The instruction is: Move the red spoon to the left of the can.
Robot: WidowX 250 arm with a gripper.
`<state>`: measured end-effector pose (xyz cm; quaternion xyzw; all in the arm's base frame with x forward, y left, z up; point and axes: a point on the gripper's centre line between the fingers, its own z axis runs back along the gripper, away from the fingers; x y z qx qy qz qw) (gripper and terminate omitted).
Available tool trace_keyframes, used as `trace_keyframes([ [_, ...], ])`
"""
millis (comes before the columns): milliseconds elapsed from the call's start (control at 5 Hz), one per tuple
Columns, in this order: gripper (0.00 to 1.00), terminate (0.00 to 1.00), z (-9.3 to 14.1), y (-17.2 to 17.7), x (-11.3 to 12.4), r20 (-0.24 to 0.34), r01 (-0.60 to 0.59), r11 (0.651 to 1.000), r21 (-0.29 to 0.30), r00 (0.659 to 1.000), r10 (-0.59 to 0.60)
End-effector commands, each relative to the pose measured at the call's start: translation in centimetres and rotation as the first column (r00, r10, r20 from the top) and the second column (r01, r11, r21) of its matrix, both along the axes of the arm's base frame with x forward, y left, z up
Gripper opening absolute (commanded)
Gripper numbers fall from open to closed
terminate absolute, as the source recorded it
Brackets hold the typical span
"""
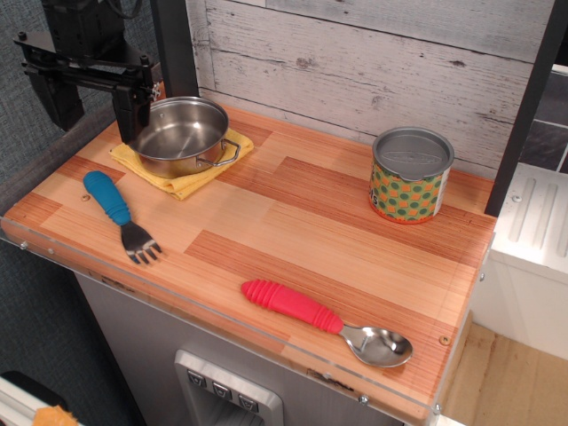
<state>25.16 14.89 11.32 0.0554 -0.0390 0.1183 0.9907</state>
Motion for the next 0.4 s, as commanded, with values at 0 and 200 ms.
trace_keyframes([
  [0, 1.0, 0.0, 0.0, 0.0, 0.0, 0.0, 0.0, 1.0, 0.0, 1.0, 0.0],
  [200, 1.0, 0.0, -0.8, -2.3, -0.2, -0.035, 0.184, 0.983, -0.014, 0.982, -0.184],
])
